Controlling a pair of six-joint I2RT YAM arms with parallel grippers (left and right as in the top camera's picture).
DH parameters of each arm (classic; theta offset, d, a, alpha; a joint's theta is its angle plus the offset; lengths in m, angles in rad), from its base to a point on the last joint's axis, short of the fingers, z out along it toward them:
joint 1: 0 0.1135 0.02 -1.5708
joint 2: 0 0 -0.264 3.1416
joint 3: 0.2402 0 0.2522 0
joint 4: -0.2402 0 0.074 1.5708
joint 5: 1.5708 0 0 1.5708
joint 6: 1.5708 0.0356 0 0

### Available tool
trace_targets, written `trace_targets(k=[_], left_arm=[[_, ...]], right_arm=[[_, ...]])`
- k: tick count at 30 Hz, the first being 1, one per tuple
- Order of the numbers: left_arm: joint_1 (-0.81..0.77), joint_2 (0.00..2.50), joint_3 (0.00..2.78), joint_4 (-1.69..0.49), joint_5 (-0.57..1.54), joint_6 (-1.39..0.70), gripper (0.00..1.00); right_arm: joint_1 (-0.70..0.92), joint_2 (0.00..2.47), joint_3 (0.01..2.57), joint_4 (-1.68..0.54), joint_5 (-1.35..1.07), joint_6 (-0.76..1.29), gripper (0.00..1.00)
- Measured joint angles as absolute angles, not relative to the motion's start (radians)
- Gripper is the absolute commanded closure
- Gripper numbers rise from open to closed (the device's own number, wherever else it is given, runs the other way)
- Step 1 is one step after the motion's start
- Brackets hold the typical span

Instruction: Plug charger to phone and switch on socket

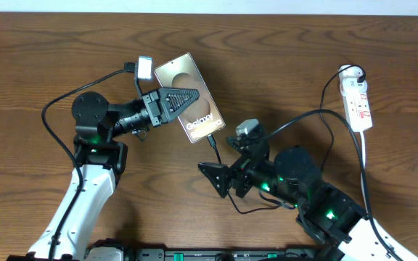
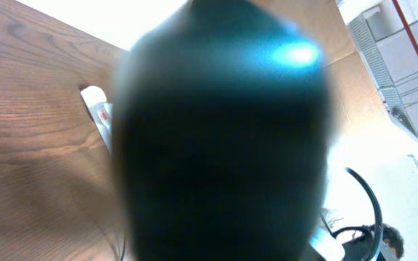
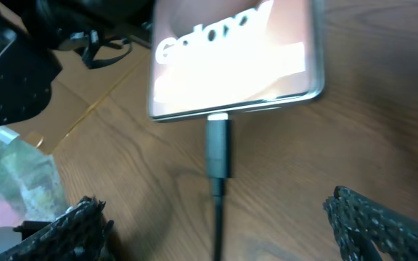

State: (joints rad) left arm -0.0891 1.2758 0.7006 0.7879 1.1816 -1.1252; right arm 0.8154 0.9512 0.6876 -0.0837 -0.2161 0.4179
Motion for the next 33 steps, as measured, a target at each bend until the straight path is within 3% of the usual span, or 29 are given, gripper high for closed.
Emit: trace_targets(k=[6,15,20,28,33], left_arm=[[-0.089,1.276,0.701,0.788,1.179,-1.125,0.93],[-0.089,1.276,0.701,0.773,1.176,-1.125,0.92],[-0.089,1.276,0.701,0.773,1.176,-1.121,0.93],[-0.089,1.276,0.701,0.733,1.2,-1.067,0.93],[-0.089,1.278,0.701,0.721,1.202,-1.03,0.93]], right_arm=[[0.86,1.01,0.688,-0.064,-0.155,0.415,0.06],[0.909,1.108,0.688,0.008,-0.096,0.41,0.26],[0.915,1.126,0.688,0.019,-0.043,0.408,0.3],[0.916,1.126,0.689,0.023,0.001,0.381,0.25],[0.919,1.107,0.689,-0.001,0.007,0.37,0.1]])
